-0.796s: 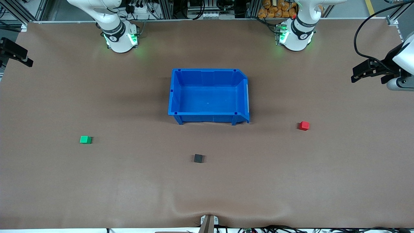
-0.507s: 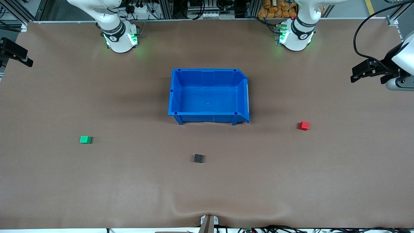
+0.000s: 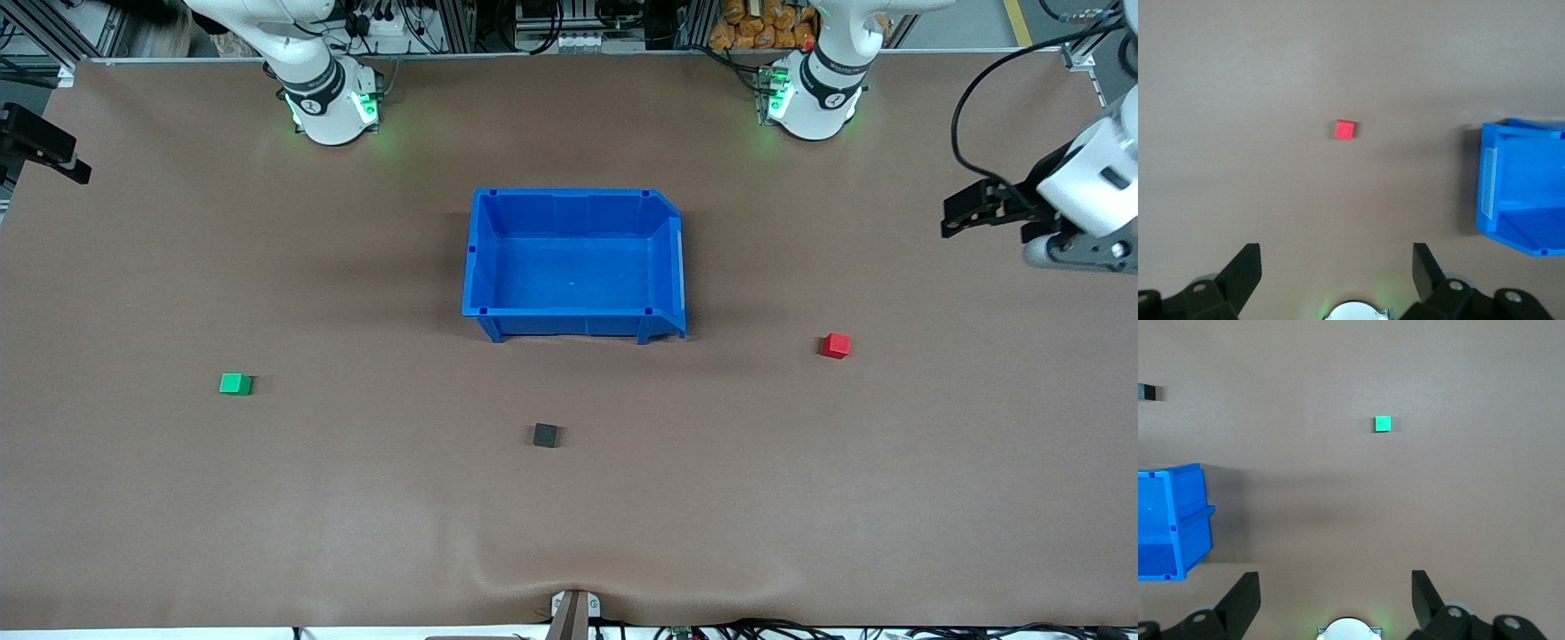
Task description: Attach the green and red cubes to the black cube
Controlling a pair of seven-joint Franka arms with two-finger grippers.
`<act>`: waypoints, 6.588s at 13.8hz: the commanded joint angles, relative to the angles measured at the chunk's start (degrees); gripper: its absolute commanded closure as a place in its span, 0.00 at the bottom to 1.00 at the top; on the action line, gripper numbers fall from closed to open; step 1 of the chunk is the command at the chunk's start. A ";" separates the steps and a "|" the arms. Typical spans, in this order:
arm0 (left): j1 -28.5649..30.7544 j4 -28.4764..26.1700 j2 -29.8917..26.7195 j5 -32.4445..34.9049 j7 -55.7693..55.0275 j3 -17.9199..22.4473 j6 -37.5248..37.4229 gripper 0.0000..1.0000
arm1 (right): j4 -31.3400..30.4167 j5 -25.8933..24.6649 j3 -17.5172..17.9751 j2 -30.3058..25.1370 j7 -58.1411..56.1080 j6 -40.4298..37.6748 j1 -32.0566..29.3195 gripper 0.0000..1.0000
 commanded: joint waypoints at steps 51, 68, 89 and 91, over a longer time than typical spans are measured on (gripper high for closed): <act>2.18 -19.93 26.46 4.25 -8.03 -1.33 46.94 1.00 | -7.28 -0.17 0.14 44.12 -1.73 39.29 -8.09 0.00; -14.16 13.30 41.93 -5.51 -82.53 -2.48 40.78 1.00 | -2.91 3.15 0.40 43.77 -1.03 45.90 -5.54 1.00; -28.41 19.28 57.13 -5.60 -114.75 -1.86 69.07 1.00 | 11.08 17.68 4.27 45.61 72.68 36.56 5.26 1.00; -28.68 20.24 58.10 -5.60 -114.67 -1.78 69.78 1.00 | 11.07 18.03 4.27 46.57 76.56 37.80 6.76 1.00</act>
